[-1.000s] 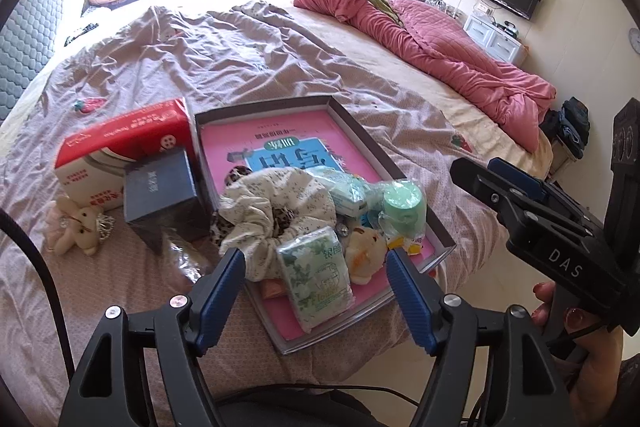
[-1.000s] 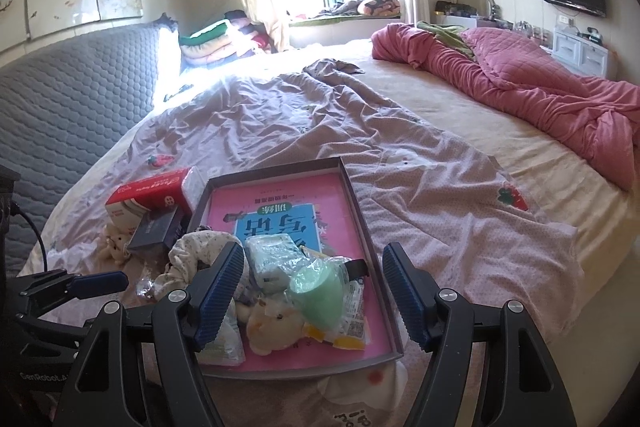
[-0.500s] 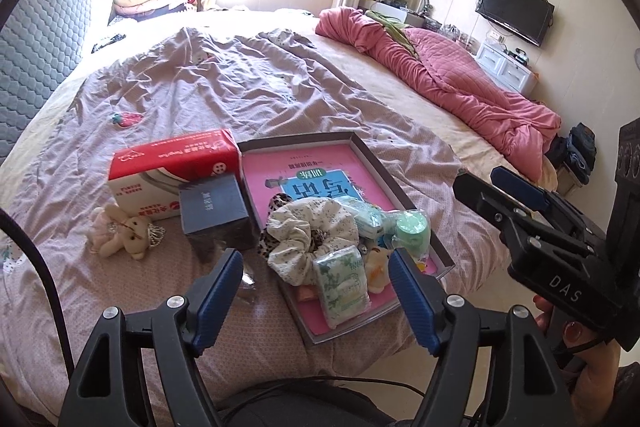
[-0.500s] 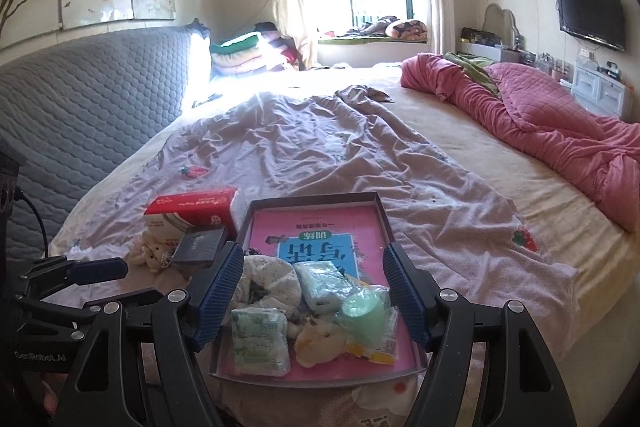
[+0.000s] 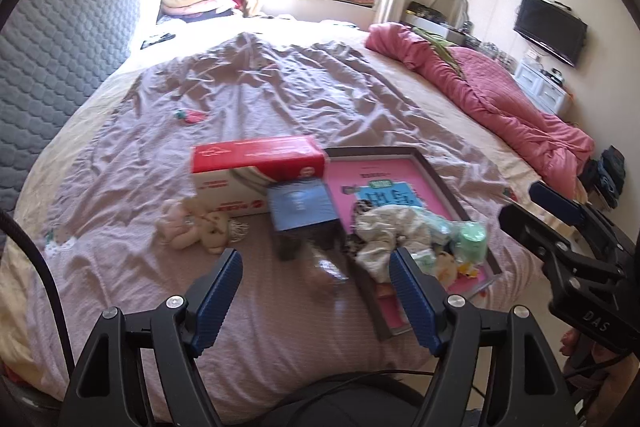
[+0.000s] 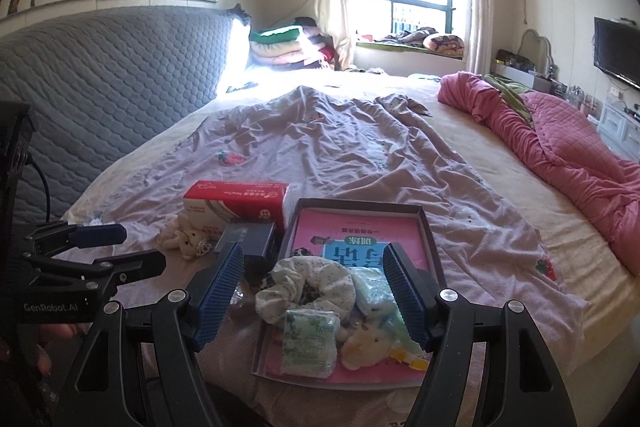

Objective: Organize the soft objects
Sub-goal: 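Withdraw both open grippers from the tray toward the plush bear, then grasp the pink-dressed plush bear with the left gripper while the right grasps the clear bag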

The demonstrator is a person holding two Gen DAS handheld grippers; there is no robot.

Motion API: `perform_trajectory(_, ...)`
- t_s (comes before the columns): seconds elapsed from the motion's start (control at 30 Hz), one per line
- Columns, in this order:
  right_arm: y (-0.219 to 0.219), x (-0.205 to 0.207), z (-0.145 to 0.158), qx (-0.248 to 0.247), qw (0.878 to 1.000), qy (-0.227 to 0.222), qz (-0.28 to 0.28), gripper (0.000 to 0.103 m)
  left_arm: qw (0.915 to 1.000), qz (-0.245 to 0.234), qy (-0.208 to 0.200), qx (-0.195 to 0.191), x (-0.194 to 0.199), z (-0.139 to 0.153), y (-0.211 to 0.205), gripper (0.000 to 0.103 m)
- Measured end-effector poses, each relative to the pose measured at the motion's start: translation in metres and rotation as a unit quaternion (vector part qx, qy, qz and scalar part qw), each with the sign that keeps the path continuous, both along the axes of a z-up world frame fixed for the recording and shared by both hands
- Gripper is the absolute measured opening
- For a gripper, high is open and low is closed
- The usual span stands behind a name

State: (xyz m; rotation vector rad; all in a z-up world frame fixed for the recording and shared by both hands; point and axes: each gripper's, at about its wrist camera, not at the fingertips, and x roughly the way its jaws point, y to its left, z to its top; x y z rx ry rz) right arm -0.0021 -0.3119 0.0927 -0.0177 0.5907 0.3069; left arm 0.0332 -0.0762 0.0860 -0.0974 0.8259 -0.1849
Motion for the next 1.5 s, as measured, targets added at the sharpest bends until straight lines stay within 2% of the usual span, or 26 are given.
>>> perform_trajectory(0.17, 0.023, -0.002, -0.003, -0.016, 1.0, 0.002, 0.022, 0.074, 0.9988, 0.047, -0.001, 0.011, -0.004, -0.002, 0.04, 0.075)
perform_trajectory(0.3, 0.046, -0.004, -0.009, -0.029, 0.998, 0.01, 0.049, 0.074, 0.9969, 0.077, 0.006, -0.014, -0.006, -0.009, 0.074, 0.075)
perform_trajectory(0.4, 0.065, -0.006, -0.014, -0.047, 0.997, 0.011, 0.068, 0.074, 0.9953, 0.095, 0.012, -0.019, -0.007, -0.017, 0.093, 0.075)
perform_trajectory(0.6, 0.095, -0.007, -0.034, -0.067, 0.992, 0.029, 0.1, 0.074, 0.9922, 0.114, 0.019, -0.046, -0.007, -0.036, 0.119, 0.076)
perform_trajectory(1.03, 0.114, 0.012, -0.069, -0.078, 0.988, 0.078, 0.104, 0.074, 0.9914, 0.119, 0.028, -0.047, 0.002, -0.065, 0.124, 0.076)
perform_trajectory(1.5, 0.137, 0.042, -0.101, -0.094, 0.984, 0.102, 0.114, 0.074, 0.9896, 0.122, 0.048, -0.059, 0.031, -0.094, 0.131, 0.076)
